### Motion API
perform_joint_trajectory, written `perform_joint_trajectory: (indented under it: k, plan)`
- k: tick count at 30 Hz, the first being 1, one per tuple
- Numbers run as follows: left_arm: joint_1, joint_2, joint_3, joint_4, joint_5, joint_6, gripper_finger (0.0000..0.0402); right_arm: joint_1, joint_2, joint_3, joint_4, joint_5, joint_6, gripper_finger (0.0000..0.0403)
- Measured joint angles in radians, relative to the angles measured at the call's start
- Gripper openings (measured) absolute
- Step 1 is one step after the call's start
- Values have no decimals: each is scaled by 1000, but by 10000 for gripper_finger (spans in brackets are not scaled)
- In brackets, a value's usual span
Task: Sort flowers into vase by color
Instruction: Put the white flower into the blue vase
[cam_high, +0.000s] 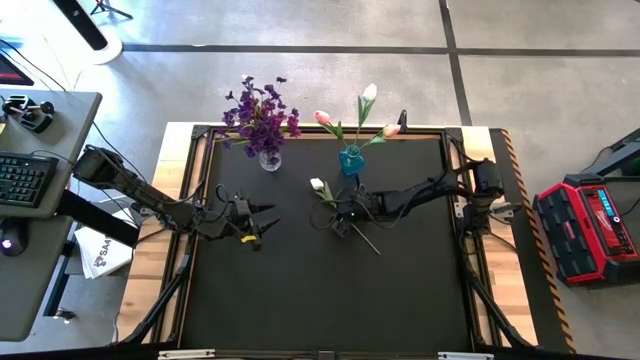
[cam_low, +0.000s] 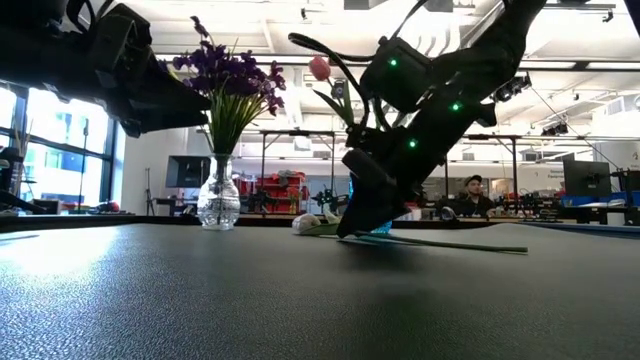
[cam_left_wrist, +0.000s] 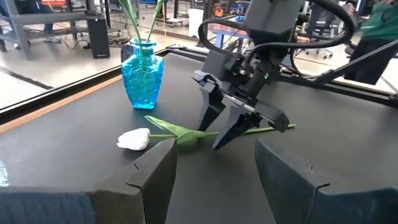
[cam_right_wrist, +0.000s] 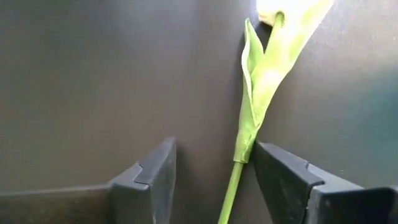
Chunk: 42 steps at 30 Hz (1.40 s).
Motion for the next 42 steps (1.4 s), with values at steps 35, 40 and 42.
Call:
perform_joint_trajectory:
  k: [35,40,42]
  plan:
    - [-53,0,0,-45,44,-52,202,159,0,-88,568,109,-191,1]
    - [-78,3,0,-35,43,-11,202,246,0,-233,1104,100,-362,0]
    - [-87,15,0,0,45,41,202,265,0,-268,1263,97,-410,0]
